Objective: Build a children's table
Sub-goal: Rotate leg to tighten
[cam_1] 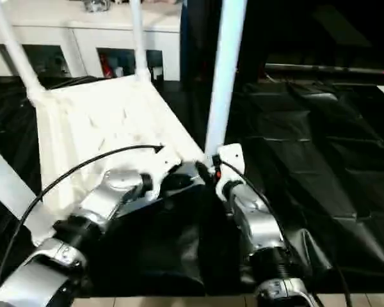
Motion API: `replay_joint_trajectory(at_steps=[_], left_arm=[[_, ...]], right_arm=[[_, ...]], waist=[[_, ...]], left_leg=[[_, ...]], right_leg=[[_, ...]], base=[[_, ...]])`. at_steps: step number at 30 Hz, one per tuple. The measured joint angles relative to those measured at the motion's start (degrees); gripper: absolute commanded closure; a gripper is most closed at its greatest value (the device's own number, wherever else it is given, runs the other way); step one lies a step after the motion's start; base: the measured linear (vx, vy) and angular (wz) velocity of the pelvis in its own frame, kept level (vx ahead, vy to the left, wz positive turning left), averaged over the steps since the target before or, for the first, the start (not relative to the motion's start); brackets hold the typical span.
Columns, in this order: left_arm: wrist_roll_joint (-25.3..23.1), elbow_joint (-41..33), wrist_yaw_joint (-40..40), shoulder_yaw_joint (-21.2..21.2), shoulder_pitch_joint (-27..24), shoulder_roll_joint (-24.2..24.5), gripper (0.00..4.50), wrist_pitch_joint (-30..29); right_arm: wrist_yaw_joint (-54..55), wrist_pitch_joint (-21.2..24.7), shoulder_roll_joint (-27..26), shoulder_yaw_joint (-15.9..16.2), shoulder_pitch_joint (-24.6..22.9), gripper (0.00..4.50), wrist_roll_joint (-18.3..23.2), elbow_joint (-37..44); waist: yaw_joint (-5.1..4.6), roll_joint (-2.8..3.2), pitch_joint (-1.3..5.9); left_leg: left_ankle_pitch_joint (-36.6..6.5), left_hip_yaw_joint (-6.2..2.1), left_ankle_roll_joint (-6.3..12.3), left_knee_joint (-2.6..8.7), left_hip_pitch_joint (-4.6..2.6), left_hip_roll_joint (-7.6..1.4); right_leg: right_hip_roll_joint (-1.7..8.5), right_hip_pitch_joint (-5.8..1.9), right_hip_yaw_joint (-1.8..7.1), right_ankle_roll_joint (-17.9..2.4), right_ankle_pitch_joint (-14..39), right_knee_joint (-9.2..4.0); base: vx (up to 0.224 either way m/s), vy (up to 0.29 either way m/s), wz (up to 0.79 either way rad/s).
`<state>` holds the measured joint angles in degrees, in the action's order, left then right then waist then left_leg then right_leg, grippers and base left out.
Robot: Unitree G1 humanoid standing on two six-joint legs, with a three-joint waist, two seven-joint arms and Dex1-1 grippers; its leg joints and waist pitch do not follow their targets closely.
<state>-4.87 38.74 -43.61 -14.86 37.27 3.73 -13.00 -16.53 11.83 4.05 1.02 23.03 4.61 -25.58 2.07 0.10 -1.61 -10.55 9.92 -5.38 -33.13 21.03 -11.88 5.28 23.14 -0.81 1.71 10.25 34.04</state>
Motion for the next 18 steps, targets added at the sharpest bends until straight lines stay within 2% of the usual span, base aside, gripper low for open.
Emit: replay_joint_trajectory(at_steps=[2,6,8,13,18], left_arm=[[0.0,0.1,-0.3,0.0,0.0,0.0,4.5,0.2],[0.6,-0.6,-2.8,0.6,-0.5,1.4,4.5,0.4],[1.4,-1.2,-5.2,0.5,-0.9,2.7,4.5,0.5],[4.3,-4.3,-15.9,0.3,-3.2,8.2,4.5,1.3],[6.5,-7.4,-24.7,0.2,-5.2,13.3,4.5,0.7]], right_arm=[[-0.2,0.0,-0.1,-0.3,0.0,1.28,0.0,0.0],[-4.6,0.0,0.2,-0.9,-0.6,0.93,3.0,0.7],[-9.4,0.1,2.4,0.0,-0.9,0.67,3.8,1.3],[-25.4,2.9,10.7,4.7,-1.1,0.55,6.9,9.3],[-35.8,4.3,16.9,8.1,-3.2,0.55,7.5,12.1]], waist=[[0.04,0.03,-0.01],[-0.09,0.15,-0.02],[-0.18,0.2,-0.05],[0.23,0.28,-0.07],[0.42,0.19,-0.13]], left_leg=[[0.0,0.0,0.0,0.01,0.0,0.0],[0.0,-0.01,0.0,0.07,-0.01,-0.01],[0.0,-0.01,0.0,0.12,0.01,-0.01],[0.0,-0.04,0.0,0.25,-0.02,-0.05],[0.0,-0.01,0.0,0.13,0.0,-0.07]], right_leg=[[0.0,0.01,-0.01,0.0,0.0,0.01],[-0.01,0.03,-0.01,0.0,0.0,0.01],[-0.02,0.07,-0.02,0.0,0.0,0.02],[-0.08,0.09,-0.08,0.0,0.0,0.03],[-0.01,0.17,-0.04,0.0,0.0,-0.04]], base=[[0.0,0.0,0.0],[0.0,0.0,0.0],[0.0,0.0,0.0],[0.0,0.0,0.0],[0.0,0.0,0.0]])
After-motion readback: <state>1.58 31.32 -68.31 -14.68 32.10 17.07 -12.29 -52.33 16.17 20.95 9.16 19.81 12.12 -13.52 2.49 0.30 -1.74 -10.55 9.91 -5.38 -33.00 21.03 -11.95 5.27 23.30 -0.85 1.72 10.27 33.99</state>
